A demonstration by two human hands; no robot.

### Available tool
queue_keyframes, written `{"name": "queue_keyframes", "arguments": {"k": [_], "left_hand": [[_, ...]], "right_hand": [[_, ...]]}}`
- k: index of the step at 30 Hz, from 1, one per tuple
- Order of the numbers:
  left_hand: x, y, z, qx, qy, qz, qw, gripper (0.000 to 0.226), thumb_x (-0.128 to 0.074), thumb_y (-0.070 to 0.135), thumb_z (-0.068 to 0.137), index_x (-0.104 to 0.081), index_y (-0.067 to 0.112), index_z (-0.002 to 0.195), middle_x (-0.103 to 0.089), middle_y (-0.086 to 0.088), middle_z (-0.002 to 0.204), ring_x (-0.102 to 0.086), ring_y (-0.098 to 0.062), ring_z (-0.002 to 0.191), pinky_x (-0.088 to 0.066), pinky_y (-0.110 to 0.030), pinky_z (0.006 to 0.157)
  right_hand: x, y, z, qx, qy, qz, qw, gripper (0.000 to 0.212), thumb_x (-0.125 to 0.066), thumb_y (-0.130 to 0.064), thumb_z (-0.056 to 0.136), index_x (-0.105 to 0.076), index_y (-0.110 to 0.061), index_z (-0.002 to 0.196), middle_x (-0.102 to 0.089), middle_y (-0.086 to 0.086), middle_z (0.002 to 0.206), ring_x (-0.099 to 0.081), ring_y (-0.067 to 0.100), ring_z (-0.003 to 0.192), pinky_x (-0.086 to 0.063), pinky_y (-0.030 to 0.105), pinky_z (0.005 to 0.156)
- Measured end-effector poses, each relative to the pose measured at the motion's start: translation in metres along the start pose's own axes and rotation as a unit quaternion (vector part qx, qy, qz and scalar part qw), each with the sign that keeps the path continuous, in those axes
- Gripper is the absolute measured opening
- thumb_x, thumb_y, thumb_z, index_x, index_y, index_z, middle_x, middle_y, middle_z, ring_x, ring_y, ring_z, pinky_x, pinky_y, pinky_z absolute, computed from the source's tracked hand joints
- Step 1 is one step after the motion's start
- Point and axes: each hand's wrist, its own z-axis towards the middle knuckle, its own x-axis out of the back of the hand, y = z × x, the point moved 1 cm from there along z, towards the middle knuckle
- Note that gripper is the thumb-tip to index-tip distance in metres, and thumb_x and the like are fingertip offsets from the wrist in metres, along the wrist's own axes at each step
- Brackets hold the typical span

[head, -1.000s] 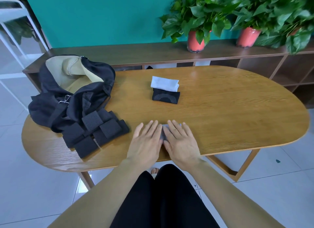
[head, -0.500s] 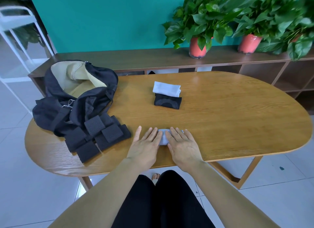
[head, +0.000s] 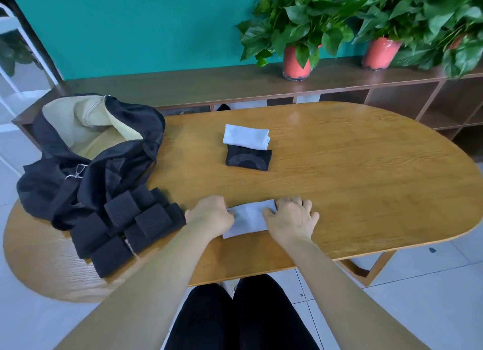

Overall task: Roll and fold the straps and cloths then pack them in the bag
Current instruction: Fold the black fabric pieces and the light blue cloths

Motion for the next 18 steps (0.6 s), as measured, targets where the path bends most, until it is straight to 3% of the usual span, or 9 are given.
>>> {"name": "queue_keyframes", "arguments": {"k": [4, 6, 9, 13, 18], "left_hand": [[0.006, 0.000, 0.010, -0.002, -0.053, 0.007, 0.999, 0.018, -0.041, 0.031, 0.096, -0.055, 0.020, 0.098, -0.056, 0.004, 0.086, -0.050, -0.018, 0.083, -0.030, -0.041, 0.102], [0.011, 0.000, 0.014, -0.018, -0.060, -0.043, 0.997, 0.020, -0.042, 0.033, 0.097, -0.055, 0.019, 0.094, -0.055, 0.003, 0.083, -0.051, -0.019, 0.081, -0.037, -0.041, 0.102], [0.023, 0.001, 0.023, -0.035, -0.066, -0.141, 0.987, 0.014, -0.051, 0.034, 0.095, -0.054, 0.021, 0.091, -0.058, 0.001, 0.090, -0.054, -0.019, 0.082, -0.047, -0.035, 0.086], [0.049, 0.009, 0.047, -0.030, -0.031, -0.328, 0.944, 0.022, -0.064, 0.032, 0.089, -0.059, 0.016, 0.104, -0.059, 0.002, 0.099, -0.056, -0.012, 0.083, -0.044, -0.022, 0.066], [0.077, 0.027, 0.093, -0.018, 0.051, -0.419, 0.906, 0.030, -0.069, 0.033, 0.086, -0.059, 0.015, 0.107, -0.054, 0.008, 0.090, -0.051, -0.009, 0.080, -0.040, -0.022, 0.063]], "right_hand": [[0.003, 0.002, 0.007, -0.006, -0.008, 0.079, 0.997, 0.012, -0.050, -0.033, 0.088, -0.055, -0.023, 0.094, -0.052, -0.007, 0.094, -0.040, 0.020, 0.103, -0.026, 0.033, 0.083], [0.005, 0.003, 0.011, -0.008, -0.002, 0.129, 0.992, 0.006, -0.051, -0.031, 0.089, -0.052, -0.025, 0.092, -0.056, -0.009, 0.083, -0.043, 0.016, 0.099, -0.022, 0.032, 0.081], [0.010, 0.002, 0.019, -0.027, 0.008, 0.198, 0.980, 0.007, -0.055, -0.030, 0.087, -0.051, -0.026, 0.093, -0.056, -0.013, 0.078, -0.048, 0.014, 0.095, -0.019, 0.031, 0.082], [0.023, -0.008, 0.047, -0.053, 0.026, 0.282, 0.958, 0.019, -0.059, -0.032, 0.085, -0.048, -0.027, 0.098, -0.055, -0.016, 0.074, -0.055, 0.017, 0.094, -0.019, 0.034, 0.087], [0.034, -0.032, 0.097, -0.060, 0.049, 0.294, 0.953, 0.022, -0.057, -0.033, 0.085, -0.046, -0.027, 0.103, -0.052, -0.018, 0.070, -0.052, 0.018, 0.100, -0.020, 0.039, 0.095]]}}
